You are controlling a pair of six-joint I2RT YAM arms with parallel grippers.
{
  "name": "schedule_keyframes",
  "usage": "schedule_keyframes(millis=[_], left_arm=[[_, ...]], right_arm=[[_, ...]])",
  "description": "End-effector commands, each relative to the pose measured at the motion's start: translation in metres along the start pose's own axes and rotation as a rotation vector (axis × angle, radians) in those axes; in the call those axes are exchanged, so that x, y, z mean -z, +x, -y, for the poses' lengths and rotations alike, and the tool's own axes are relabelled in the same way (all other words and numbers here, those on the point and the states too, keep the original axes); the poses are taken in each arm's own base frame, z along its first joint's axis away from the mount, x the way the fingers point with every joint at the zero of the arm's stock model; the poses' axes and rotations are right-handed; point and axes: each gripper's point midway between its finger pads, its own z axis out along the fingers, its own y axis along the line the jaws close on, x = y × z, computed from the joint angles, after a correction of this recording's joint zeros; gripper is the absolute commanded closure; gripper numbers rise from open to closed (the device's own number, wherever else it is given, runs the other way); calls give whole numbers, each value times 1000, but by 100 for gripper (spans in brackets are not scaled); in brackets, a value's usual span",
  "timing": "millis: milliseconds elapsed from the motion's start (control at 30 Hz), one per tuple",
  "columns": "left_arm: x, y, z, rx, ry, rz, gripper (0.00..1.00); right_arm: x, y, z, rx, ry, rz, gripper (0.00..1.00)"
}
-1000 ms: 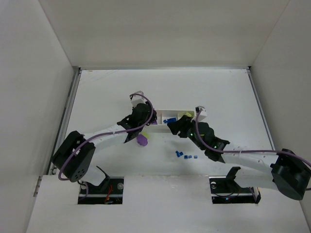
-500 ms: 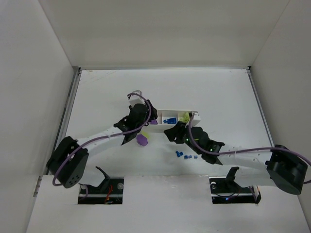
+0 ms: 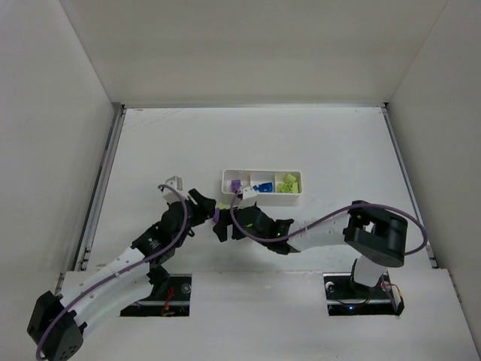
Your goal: Sort the legos into containers by color
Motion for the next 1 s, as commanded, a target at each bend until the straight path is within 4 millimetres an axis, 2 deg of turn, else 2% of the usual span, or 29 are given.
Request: schedule_keyframes(millis=[0,167,267,400,633,867,967], left_arm=[[9,29,-40,63,-104,-63,47],[13,53,-55,133,-116,-106,43],[12,60,-58,169,-116,-117,41],[13,64,-60,193,-115,-119,41],[13,60,-63,219,-107,-98,41],[13,54,-65,274,-111,-72,40],[12,54,-61,316,-97,-83,38]], right_arm=[[-14,-16,-1,14,41,43,6],[-30,-15,11,8,96,39,10],[-41,-18,17,1,115,46,17],[-50,-19,18,3,122,47,21],[-58,-21,16,24,126,45,21],[-55,-19,23,21,152,49,49],[-49,-23,20,4,136,64,53]])
